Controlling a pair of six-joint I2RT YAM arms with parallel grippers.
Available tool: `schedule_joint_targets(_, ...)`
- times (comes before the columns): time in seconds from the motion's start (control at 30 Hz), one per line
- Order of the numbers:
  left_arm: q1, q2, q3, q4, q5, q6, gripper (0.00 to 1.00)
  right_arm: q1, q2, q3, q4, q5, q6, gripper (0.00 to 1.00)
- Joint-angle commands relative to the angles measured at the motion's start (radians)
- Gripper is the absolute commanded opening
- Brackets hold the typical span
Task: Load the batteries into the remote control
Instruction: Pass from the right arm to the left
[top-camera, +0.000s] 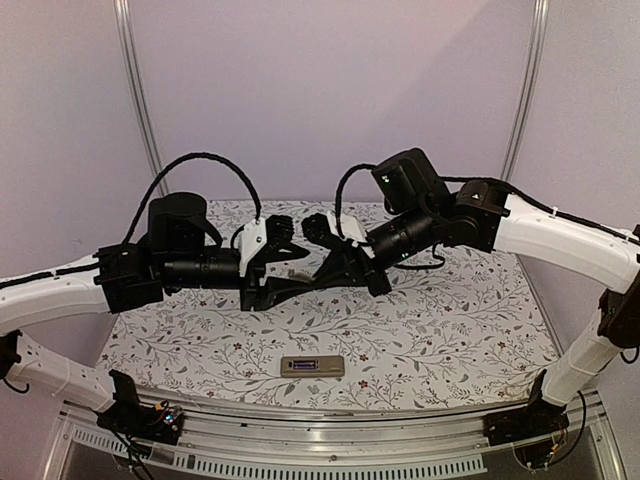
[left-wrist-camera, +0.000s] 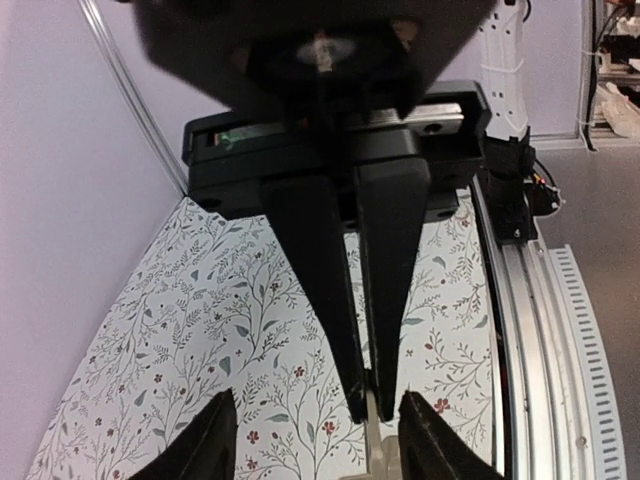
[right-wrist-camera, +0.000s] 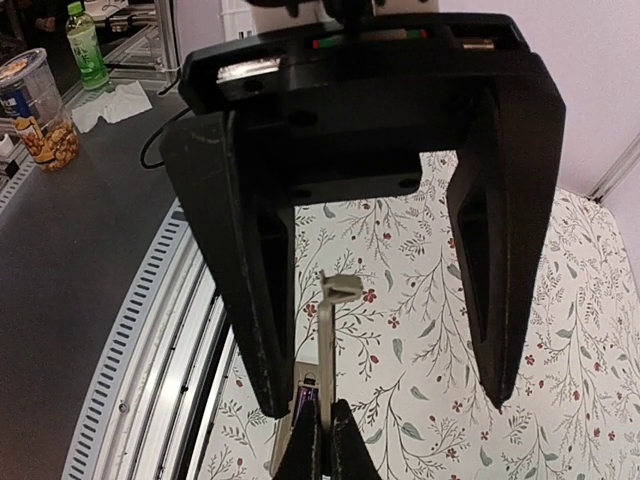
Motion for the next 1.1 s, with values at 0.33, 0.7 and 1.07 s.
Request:
schedule_joint_targets(0.33, 0.017, 0.018, 0.068, -0.156, 0.121, 0.02, 0.27, 0.007, 0.004, 0.027, -0.087, 0.02, -0.045, 0.0)
schedule_joint_targets(0.7, 0.016, 0.055, 0.1, -0.182, 0.111, 0.012, 0.22, 0.007, -0.003, 0.022, -0.073, 0.034, -0.031, 0.0)
schedule_joint_targets(1.07, 0.02, 0.048, 0.103, -0.197, 0.113, 0.015, 0.04, 0.007, -0.01, 0.022, -0.066, 0.042, -0.042, 0.0)
